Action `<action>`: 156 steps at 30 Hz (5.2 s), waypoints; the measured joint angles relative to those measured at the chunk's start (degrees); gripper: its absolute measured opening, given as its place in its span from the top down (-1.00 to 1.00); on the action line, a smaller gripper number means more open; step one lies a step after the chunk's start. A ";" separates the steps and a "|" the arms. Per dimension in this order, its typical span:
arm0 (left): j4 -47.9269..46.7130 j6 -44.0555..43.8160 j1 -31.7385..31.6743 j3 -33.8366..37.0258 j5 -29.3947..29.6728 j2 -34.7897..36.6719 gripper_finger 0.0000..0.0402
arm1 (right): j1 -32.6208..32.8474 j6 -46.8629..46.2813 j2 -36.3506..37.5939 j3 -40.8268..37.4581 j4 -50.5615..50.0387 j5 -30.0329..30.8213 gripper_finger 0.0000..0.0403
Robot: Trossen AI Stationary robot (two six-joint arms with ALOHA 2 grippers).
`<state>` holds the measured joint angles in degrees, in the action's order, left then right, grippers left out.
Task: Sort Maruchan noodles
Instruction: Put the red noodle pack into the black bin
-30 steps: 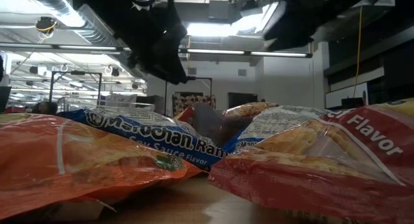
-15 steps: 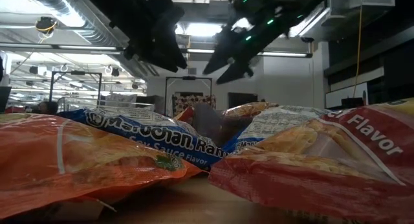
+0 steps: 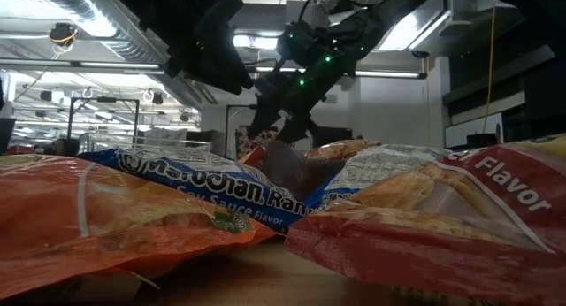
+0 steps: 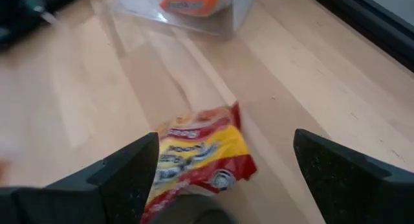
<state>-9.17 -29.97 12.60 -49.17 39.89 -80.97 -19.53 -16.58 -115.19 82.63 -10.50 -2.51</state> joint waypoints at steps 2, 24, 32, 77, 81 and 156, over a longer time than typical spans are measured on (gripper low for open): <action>-0.32 -0.65 0.23 0.00 0.07 0.00 0.24 | -0.02 -0.06 -0.35 0.00 -0.23 0.20 -0.71; -0.74 -1.04 0.04 0.00 2.65 0.02 0.24 | 0.00 0.56 -3.85 0.11 2.34 -2.20 0.58; -0.78 -1.91 0.06 -0.11 2.65 1.56 0.24 | 0.04 2.08 -3.92 3.46 1.38 -3.99 0.98; -1.04 -27.52 8.04 13.05 14.10 18.08 -0.18 | 18.13 15.60 13.71 18.29 -24.87 10.11 1.00; 19.39 -18.40 8.04 18.89 14.41 18.08 -0.18 | 19.35 15.63 16.14 18.29 -24.82 11.03 1.00; 62.21 12.23 5.31 25.97 -2.62 14.32 -0.16 | 34.95 46.52 -0.30 -25.14 25.42 32.45 0.81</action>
<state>53.04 -17.74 17.91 -23.20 37.28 -66.65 15.42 29.94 -115.49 57.49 14.92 29.94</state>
